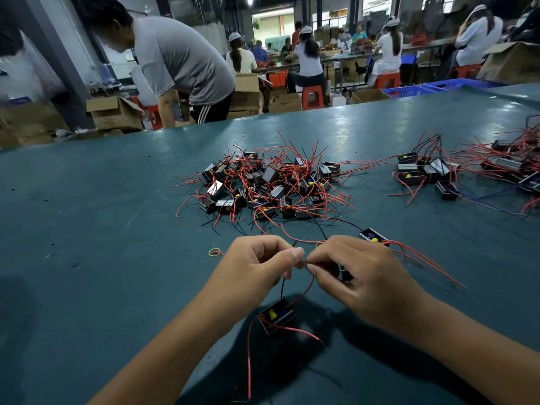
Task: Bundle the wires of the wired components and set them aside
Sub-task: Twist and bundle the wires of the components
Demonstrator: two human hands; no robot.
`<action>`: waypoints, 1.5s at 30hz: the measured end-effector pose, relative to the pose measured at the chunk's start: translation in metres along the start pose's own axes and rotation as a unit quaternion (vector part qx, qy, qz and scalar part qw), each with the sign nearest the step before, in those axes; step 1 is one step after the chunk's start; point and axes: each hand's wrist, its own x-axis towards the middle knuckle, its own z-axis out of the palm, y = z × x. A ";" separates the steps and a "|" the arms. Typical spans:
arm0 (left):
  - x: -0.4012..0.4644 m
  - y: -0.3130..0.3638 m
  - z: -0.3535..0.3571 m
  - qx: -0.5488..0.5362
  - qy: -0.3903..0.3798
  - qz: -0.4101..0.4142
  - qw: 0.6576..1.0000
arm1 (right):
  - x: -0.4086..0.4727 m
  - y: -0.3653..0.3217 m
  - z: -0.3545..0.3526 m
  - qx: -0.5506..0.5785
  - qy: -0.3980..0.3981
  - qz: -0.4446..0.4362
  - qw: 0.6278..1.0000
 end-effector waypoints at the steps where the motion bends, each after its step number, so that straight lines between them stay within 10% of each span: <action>1: 0.000 0.002 0.001 -0.005 -0.002 -0.006 1.000 | 0.000 0.000 0.000 -0.002 0.000 -0.004 1.000; 12: -0.003 0.003 0.006 -0.060 -0.016 -0.069 0.996 | 0.000 -0.001 0.000 -0.027 0.003 -0.028 0.999; 18: -0.001 -0.006 0.003 0.243 0.139 0.173 0.944 | 0.000 0.004 -0.005 0.017 -0.056 -0.006 0.998; 27: 0.002 -0.017 -0.004 0.207 0.084 0.122 0.967 | 0.003 0.013 -0.008 0.135 0.060 0.158 0.976; 45: 0.009 -0.027 0.004 0.052 0.043 0.076 0.995 | 0.003 0.034 -0.029 0.369 -0.295 0.210 0.856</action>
